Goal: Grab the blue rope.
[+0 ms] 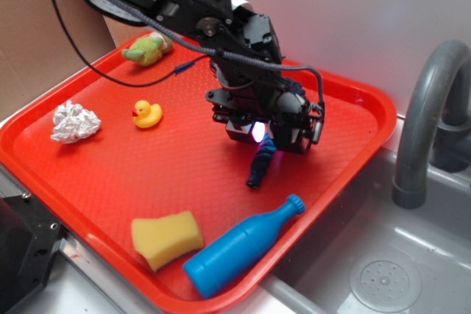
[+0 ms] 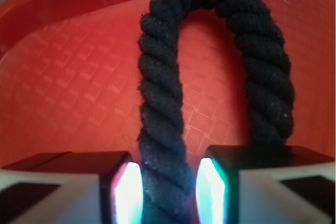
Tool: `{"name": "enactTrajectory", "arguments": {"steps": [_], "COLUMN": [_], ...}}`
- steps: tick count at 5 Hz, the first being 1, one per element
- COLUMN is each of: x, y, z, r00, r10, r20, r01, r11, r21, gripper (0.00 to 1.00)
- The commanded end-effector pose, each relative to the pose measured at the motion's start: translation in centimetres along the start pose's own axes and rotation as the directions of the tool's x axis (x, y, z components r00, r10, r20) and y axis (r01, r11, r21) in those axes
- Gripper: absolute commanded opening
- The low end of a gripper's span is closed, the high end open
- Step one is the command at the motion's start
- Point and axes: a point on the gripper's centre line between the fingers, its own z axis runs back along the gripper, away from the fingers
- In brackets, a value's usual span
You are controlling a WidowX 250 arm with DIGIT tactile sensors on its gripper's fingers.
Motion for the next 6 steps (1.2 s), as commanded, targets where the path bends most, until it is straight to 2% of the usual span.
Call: {"name": "enactTrajectory", "arguments": {"steps": [1,3,4,6], "x": [3.3,5.7,5.9,5.8], "y": [1.2,3.9,5.7,8.9], "z": [5.2,12.0,15.0,20.1], "r00": [0.990,0.987,0.993,0.993], "r10": [-0.142,-0.156,-0.122,-0.122], "r20": [0.009,0.034,0.008,-0.010], "r01": [0.142,0.154,0.121,0.122], "r11": [0.990,0.987,0.990,0.991], "r21": [0.010,0.042,0.066,0.060], "gripper": [0.00,0.00,0.00,0.00]}}
